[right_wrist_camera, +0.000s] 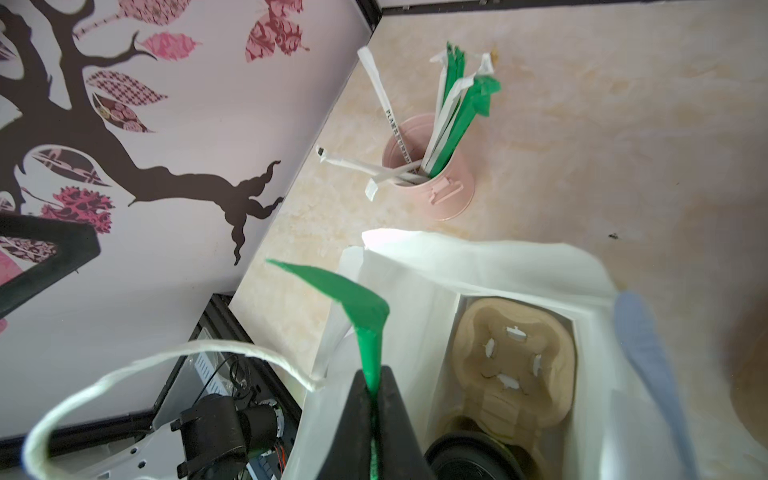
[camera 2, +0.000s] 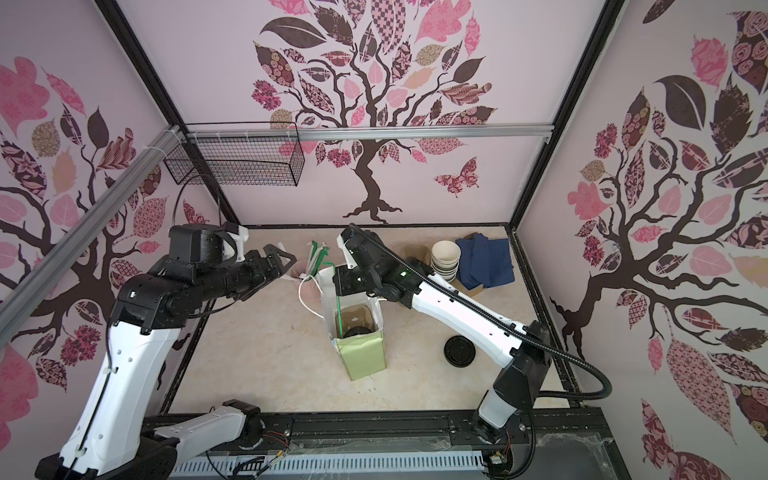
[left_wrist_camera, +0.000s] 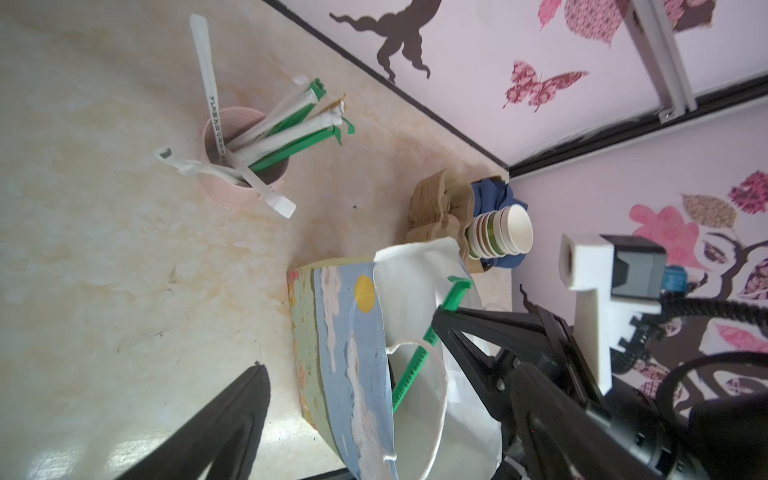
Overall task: Pack the takeout coffee
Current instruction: 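Carry the straw over the white bag with the right gripper and lower it in, then release the straw into the bag and bring both grippers to the bag top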
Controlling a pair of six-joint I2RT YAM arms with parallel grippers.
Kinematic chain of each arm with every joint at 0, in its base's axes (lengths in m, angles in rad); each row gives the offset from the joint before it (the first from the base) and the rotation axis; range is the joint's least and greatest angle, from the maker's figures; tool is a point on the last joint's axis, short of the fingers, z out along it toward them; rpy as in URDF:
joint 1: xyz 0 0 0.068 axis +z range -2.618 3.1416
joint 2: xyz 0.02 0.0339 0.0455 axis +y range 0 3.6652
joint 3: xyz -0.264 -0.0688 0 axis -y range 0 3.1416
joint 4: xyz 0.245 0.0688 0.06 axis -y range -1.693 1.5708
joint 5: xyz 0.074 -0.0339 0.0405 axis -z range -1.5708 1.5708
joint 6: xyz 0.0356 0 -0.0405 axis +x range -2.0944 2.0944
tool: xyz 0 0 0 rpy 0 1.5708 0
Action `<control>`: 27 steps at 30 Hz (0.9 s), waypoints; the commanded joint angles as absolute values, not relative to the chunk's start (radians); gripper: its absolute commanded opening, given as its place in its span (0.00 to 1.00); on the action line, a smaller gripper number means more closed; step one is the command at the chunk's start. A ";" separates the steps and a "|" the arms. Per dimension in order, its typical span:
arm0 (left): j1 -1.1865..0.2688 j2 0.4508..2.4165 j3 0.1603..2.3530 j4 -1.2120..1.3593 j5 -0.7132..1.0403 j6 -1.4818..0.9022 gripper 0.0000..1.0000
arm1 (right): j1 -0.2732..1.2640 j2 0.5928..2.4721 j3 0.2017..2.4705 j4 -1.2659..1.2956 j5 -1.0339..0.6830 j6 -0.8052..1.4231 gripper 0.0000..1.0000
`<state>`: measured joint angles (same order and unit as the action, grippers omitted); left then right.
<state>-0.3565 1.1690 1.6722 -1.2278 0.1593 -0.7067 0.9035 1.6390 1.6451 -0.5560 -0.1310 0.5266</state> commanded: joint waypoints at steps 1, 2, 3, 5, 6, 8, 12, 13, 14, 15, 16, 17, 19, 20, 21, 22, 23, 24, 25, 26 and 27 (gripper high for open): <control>-0.382 1.193 1.710 -1.296 0.080 -0.699 0.94 | 0.919 1.663 1.695 -0.581 -0.163 0.590 0.08; -0.382 1.191 1.704 -1.291 0.078 -0.705 0.94 | 0.921 1.670 1.691 -0.578 -0.164 0.609 0.08; -0.383 1.189 1.700 -1.287 0.078 -0.707 0.94 | 0.922 1.674 1.682 -0.577 -0.164 0.623 0.08; -0.382 1.189 1.696 -1.283 0.086 -0.710 0.94 | 0.923 1.680 1.661 -0.578 -0.144 0.649 0.14; -0.382 1.190 1.695 -1.282 0.093 -0.709 0.94 | 0.923 1.683 1.655 -0.582 -0.133 0.655 0.19; -0.382 1.193 1.692 -1.280 0.102 -0.709 0.93 | 0.923 1.687 1.657 -0.590 -0.118 0.652 0.28; -0.383 1.196 1.698 -1.282 0.106 -0.708 0.93 | 0.924 1.690 1.700 -0.620 -0.100 0.636 0.45; -0.383 1.197 1.700 -1.286 0.106 -0.707 0.93 | 0.923 1.689 1.718 -0.632 -0.095 0.633 0.46; -0.383 1.199 1.705 -1.295 0.103 -0.709 0.93 | 0.923 1.684 1.739 -0.643 -0.092 0.631 0.46; -0.383 1.200 1.710 -1.303 0.099 -0.711 0.93 | 0.923 1.678 1.760 -0.653 -0.085 0.628 0.47; -0.383 1.201 1.718 -1.315 0.094 -0.714 0.93 | 0.923 1.670 1.792 -0.666 -0.079 0.622 0.48; -0.384 1.203 1.726 -1.325 0.090 -0.716 0.93 | 0.921 1.664 1.829 -0.685 -0.074 0.612 0.50; -0.387 1.206 1.741 -1.350 0.085 -0.720 0.93 | 0.912 1.657 1.905 -0.750 -0.056 0.584 0.52; -0.389 1.209 1.748 -1.362 0.083 -0.722 0.93 | 0.902 1.655 1.942 -0.793 -0.044 0.565 0.53; -0.392 1.210 1.751 -1.370 0.081 -0.725 0.93 | 0.889 1.649 1.960 -0.827 -0.035 0.545 0.54; -0.396 1.211 1.753 -1.377 0.082 -0.727 0.93 | 0.871 1.637 1.968 -0.864 -0.019 0.522 0.55; -0.402 1.213 1.756 -1.383 0.081 -0.729 0.93 | 0.849 1.620 1.954 -0.889 -0.004 0.495 0.57; -0.411 1.216 1.758 -1.386 0.078 -0.732 0.93 | 0.827 1.603 1.933 -0.904 0.004 0.464 0.57; -0.433 1.221 1.762 -1.388 0.064 -0.735 0.94 | 0.801 1.585 1.905 -0.919 0.012 0.434 0.59; -0.458 1.230 1.767 -1.388 0.047 -0.736 0.94 | 0.778 1.575 1.882 -0.932 0.021 0.403 0.60; -0.483 1.239 1.769 -1.389 0.035 -0.738 0.95 | 0.767 1.575 1.874 -0.947 0.022 0.369 0.62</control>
